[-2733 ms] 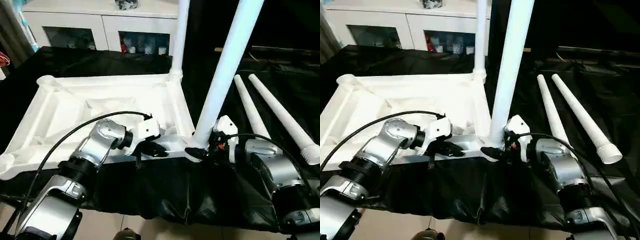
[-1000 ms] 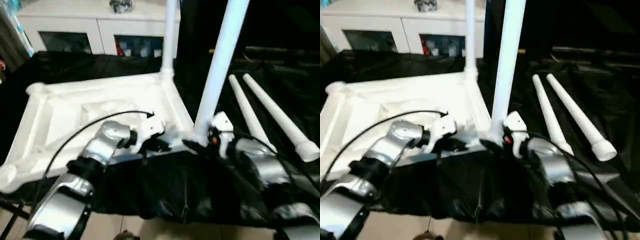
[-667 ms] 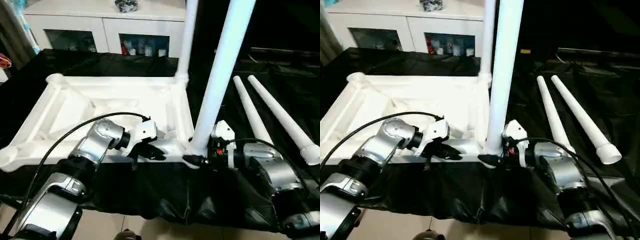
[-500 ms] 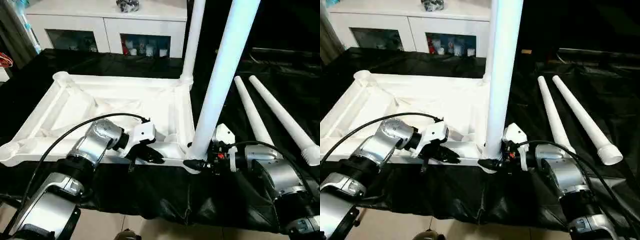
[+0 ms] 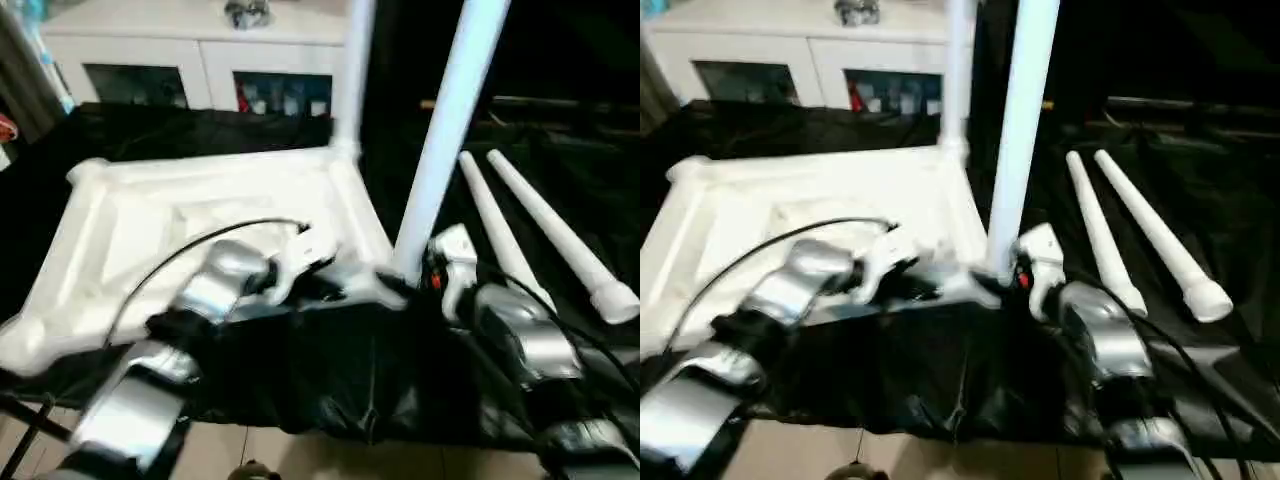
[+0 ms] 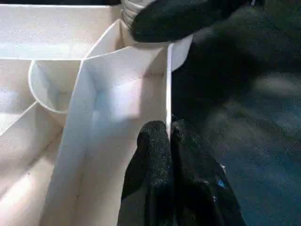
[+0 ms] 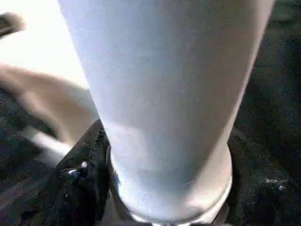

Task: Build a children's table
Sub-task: Rotate leg to tighten

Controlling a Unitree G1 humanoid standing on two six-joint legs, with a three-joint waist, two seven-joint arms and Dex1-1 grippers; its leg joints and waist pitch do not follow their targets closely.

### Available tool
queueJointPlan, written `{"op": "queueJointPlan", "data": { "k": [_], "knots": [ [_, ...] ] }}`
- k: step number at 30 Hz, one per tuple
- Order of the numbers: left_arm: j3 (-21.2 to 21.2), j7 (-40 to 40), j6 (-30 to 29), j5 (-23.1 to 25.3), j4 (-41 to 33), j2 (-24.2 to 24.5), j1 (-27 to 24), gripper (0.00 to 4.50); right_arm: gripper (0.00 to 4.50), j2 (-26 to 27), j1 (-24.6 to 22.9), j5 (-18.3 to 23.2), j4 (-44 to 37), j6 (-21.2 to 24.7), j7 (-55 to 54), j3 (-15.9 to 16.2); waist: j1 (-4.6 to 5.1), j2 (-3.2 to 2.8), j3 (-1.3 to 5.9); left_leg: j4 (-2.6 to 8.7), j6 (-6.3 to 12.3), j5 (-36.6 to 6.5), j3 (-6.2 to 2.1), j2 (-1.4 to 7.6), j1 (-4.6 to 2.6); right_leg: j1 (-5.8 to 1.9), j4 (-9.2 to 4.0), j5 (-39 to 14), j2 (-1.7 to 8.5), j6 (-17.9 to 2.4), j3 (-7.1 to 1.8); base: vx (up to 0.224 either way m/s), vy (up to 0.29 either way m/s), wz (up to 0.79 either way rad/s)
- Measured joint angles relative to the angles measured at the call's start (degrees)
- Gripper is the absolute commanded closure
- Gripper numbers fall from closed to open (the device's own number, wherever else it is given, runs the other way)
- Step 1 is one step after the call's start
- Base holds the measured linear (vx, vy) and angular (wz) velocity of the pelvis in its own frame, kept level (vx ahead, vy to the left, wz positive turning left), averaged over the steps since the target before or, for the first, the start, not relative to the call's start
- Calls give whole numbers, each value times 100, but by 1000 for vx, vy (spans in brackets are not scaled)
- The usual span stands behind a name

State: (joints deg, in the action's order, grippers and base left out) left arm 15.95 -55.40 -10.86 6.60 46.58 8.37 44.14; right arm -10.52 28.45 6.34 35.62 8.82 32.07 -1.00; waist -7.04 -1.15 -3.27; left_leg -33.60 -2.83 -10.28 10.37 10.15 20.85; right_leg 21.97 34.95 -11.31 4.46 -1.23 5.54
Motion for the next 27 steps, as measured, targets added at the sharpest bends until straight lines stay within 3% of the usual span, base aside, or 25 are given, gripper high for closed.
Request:
{"op": "queueJointPlan", "data": {
  "k": [5,7,12,15,19,27],
  "knots": [
    [-54,837,-187,102,151,-370,158,450,168,412,407,-175,513,-106,-1407,-220,48,-21,8,7,-1,1,-1,-2,8,0,-2,10,0,-16,0,0,0,0],
    [-53,883,-177,114,151,-386,159,450,113,434,449,-204,608,-220,-1441,-241,48,-30,14,6,-1,1,-1,-2,12,0,-3,9,0,-16,0,0,0,0],
    [-36,813,-57,192,150,-339,149,450,63,497,501,-233,752,-381,-1326,-259,63,-33,16,5,-1,1,-1,-2,17,3,-6,7,0,-14,-1,0,0,0],
    [-18,625,102,191,133,-218,113,450,49,448,491,-240,751,-435,-964,-211,101,-37,14,9,-1,1,-1,-2,19,7,-6,7,0,-13,0,0,0,0],
    [30,107,336,106,-57,96,-43,450,49,65,276,-217,482,-479,69,78,127,-40,13,13,0,0,-1,-1,20,9,-7,-2,-1,-13,1,0,0,0],
    [192,-1003,668,-11,-293,519,-199,450,49,-627,-116,-12,-171,-364,1958,518,14,-56,2,5,3,-1,1,0,28,7,-11,-3,0,-15,1,0,0,0]
  ]
}}
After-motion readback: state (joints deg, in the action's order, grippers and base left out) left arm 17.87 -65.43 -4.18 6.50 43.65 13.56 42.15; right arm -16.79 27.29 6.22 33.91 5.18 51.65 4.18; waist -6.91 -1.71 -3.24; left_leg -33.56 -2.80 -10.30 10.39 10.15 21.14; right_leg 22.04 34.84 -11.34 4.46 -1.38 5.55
